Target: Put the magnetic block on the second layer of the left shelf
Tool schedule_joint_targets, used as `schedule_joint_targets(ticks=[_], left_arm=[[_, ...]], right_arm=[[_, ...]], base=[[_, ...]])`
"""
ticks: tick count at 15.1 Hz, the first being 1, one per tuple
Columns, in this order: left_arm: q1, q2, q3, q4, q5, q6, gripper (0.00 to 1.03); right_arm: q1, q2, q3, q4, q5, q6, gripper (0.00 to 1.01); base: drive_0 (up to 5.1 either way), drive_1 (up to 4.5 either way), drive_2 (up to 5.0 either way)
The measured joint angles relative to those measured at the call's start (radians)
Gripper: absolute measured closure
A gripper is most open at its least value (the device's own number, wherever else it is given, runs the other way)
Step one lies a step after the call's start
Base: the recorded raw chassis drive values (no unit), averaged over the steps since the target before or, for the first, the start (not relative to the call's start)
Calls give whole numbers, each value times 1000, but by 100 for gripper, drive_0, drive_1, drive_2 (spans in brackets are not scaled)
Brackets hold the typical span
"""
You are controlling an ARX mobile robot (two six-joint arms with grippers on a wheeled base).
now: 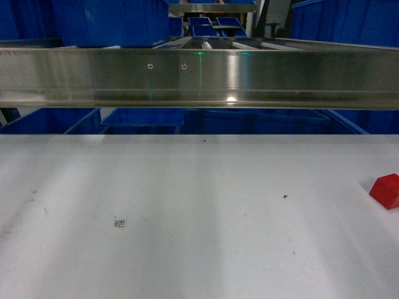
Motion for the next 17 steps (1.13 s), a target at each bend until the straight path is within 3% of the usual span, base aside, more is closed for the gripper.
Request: schedule_joint_targets(ticks=[14, 15, 17], left_arm=[[0, 0, 0, 0, 0, 0, 5], [0, 0, 0, 0, 0, 0, 5], [0, 0, 0, 0, 0, 0, 5]], right_arm=[[-5, 2, 0, -10, -9, 4, 3], [0, 96, 16, -7, -48, 60, 3], [50, 488, 115, 250, -93, 152, 3]], base=[[0, 0, 0], [0, 0, 0], [0, 0, 0]])
